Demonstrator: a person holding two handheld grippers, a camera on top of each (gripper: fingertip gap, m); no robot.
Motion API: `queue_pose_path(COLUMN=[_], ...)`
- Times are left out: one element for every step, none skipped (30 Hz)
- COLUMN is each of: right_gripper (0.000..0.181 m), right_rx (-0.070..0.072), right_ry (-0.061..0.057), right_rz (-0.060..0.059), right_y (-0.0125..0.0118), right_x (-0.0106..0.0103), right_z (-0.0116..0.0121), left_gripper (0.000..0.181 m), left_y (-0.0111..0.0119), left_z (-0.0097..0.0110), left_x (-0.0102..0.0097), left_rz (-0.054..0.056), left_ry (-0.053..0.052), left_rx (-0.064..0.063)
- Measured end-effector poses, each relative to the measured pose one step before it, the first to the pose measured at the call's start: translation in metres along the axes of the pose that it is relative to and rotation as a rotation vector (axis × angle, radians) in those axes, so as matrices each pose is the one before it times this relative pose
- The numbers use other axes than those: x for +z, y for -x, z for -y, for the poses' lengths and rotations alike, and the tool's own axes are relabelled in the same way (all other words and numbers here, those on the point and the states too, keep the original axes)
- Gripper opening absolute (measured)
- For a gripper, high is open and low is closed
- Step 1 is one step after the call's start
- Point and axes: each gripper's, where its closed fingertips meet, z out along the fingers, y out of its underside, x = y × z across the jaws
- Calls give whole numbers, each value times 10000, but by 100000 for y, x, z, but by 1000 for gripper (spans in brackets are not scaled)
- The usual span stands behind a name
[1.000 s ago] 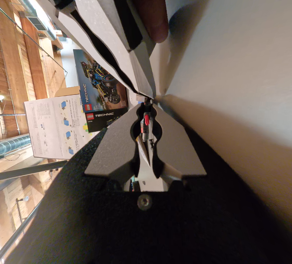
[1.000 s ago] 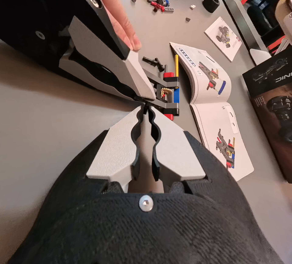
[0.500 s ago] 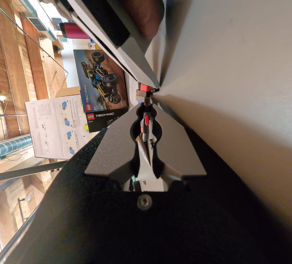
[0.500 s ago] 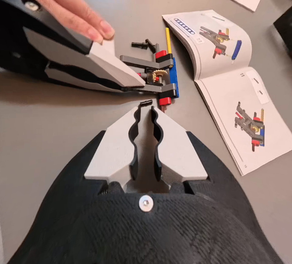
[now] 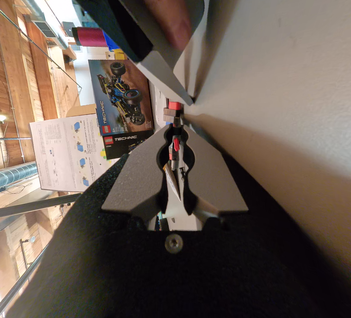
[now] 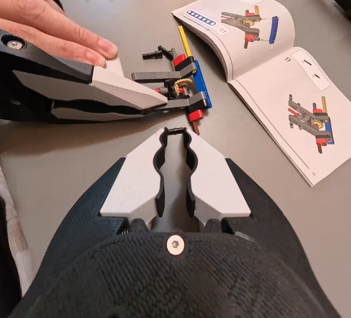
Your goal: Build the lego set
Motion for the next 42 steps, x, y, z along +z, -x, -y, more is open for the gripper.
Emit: queue_pose_path(right_gripper=[15, 16, 20, 26, 29, 30, 29, 29, 27, 25, 23, 22, 20, 18, 16, 12, 10, 8, 6, 6, 5, 3, 3, 3, 3, 3, 3, 3, 3, 3, 3, 3, 3, 3, 3, 3, 3, 3, 3, 3, 3, 3], right_rx=[-62, 3, -43, -77, 1, 62, 79, 85, 30, -90, -158, -124, -24, 14, 0, -27, -59, -87, -68, -40, -52, -43, -19, -35, -66, -76, -45, -30, -154, -289, -357, -586, -444, -215, -79, 118, 37, -34, 34, -74, -155, -130], right_ry=[16, 34, 78, 50, 31, 33, -34, -109, -111, -42, 25, -21, -3, 5, 6, 1, 1, 4, 0, 0, 0, -1, 3, -3, -4, 3, 0, -1, -7, -22, -25, -109, -306, -459, -468, -385, -321, -190, 59, 176, 154, 109], right_rz=[155, 13, -26, -38, -70, -53, 77, 138, 83, -20, -123, -81, -20, 69, 121, 127, 3, -52, -43, -56, -30, 20, -16, -22, 0, 8, 37, 74, 70, -15, -120, 37, -157, -136, 88, -79, 6, 46, 51, 54, -62, -29], right_y=[154, -27, -62, -66, -120, -101, 125, 229, 146, 22, -127, -94, -89, 21, 122, 176, 29, -33, -27, -68, -34, 34, -36, -48, 12, 0, 9, 11, 26, -23, -84, 270, 47, -21, 178, -200, -101, -6, -6, 77, -9, 67], right_x=[-214, -252, -275, -242, -230, -164, -51, 84, 132, 131, 61, 42, 35, 31, 17, 17, 26, 34, 55, 70, 83, 88, 79, 86, 60, 37, 15, 2, 4, 1, -24, -48, -197, -315, -319, -290, -236, -141, 25, 147, 160, 124], right_z=[-187, -223, -237, -215, -193, -164, -48, 95, 138, 79, 22, 70, 31, 7, -4, 15, 9, 16, 38, 64, 61, 66, 67, 65, 46, 20, 13, -3, 12, 26, 21, 105, 423, 654, 684, 543, 436, 228, -95, -254, -206, -128], left_gripper=[6, 6, 6, 6, 6, 6, 6, 6, 6, 6, 6, 6, 6, 6, 6, 6, 6, 6, 6, 6, 5, 6, 6, 5, 6, 6, 6, 6, 6, 6, 6, 6, 6, 6, 6, 6, 6, 6, 6, 5, 5, 5], left_y=[2, 1, 0, -1, 3, 10, -7, 6, -4, -2, -1, 1, -5, -1, 6, 1, -10, 9, -7, -1, -3, 3, -6, 5, -10, 2, -1, 1, 6, 4, 18, 43, 64, 62, 41, 63, 122, 85, 84, 156, 70, -78], left_z=[-9, -3, 5, -6, -5, 1, 4, -2, -6, 8, -9, -2, 0, -3, 3, -2, 0, -5, -1, 4, 3, 5, 2, -12, 5, -1, -8, 3, -2, -13, 13, 33, 89, 74, 26, -17, 23, 60, 91, 79, 29, -45], left_x=[-4, 5, 10, 0, 4, 5, -1, 10, -1, 6, 5, 5, -8, 9, 13, -4, 6, 11, 4, -1, 0, 15, 1, 7, -2, 10, 1, 4, -3, -5, -20, -39, -68, -72, -25, -9, -8, -14, -28, -71, -35, 22], left_rz=[-6, -2, -3, -4, -2, -2, -3, 1, 2, 1, 0, -2, -4, -1, 1, -1, 3, 4, 0, 4, 7, 0, -1, 4, 4, 1, -2, -4, -5, -8, -13, -6, 4, 3, -9, 11, 47, 26, 25, 67, 24, -48], left_ry=[-3, -8, -7, -5, -6, -4, -2, -3, -2, 0, -4, -8, -5, -2, 0, 2, -1, -1, 6, 6, 1, -2, -2, -2, 0, -3, -10, -11, -13, -27, -45, -71, -104, -101, -52, -20, -34, -51, -68, -71, -30, 14], left_rx=[-29, -11, -12, -22, -8, -12, -18, 3, 6, -6, -3, -10, -24, -5, 2, -10, 8, 15, 2, 18, 26, -2, -6, 12, 8, -3, -11, -20, -23, -31, -63, -88, -99, -118, -113, -80, -61, -77, -95, -89, -62, -19])
